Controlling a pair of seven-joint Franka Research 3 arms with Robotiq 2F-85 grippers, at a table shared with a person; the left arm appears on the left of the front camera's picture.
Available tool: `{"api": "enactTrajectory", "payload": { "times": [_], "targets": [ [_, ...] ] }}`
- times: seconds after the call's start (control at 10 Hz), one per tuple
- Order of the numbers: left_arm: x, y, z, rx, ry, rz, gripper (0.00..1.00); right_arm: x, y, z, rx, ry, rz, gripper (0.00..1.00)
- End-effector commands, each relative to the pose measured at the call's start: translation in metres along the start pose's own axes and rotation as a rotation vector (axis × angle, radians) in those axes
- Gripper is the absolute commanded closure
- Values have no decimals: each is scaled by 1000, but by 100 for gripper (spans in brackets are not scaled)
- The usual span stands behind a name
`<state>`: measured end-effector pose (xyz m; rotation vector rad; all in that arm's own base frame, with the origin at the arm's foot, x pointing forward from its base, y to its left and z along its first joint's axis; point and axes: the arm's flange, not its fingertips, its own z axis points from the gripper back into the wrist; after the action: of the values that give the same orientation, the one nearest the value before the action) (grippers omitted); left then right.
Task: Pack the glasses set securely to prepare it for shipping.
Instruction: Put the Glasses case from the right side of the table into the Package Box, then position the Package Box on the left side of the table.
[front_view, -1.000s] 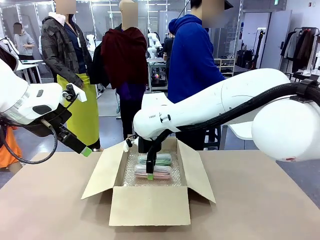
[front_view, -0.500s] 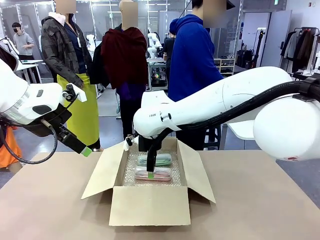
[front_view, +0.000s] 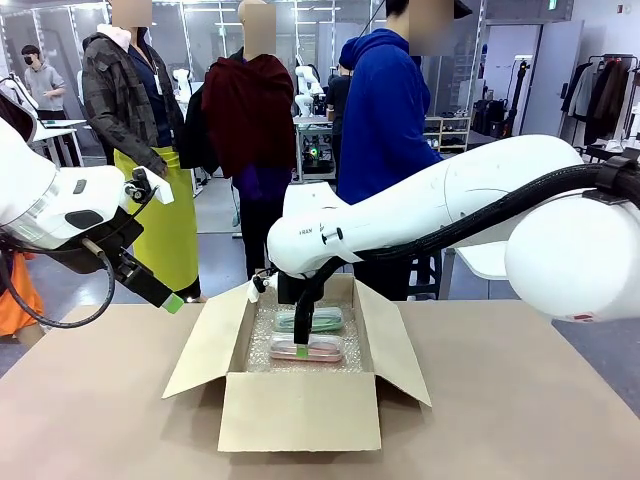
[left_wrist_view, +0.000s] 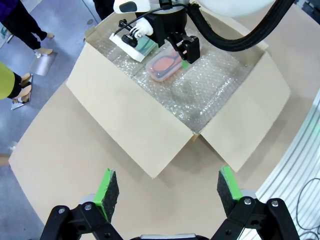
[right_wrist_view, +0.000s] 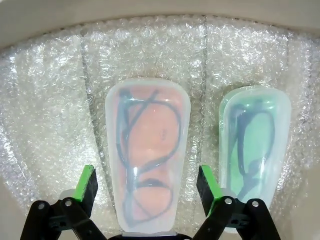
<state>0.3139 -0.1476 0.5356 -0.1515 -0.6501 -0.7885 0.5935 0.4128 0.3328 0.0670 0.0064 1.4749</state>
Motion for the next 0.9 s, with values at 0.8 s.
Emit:
{"api": "enactTrajectory", "payload": {
  "times": [0.8],
  "targets": [
    [-1, 1, 0, -11, -7, -2, 0, -7, 15, 28, 36, -48, -4, 0]
  ]
}}
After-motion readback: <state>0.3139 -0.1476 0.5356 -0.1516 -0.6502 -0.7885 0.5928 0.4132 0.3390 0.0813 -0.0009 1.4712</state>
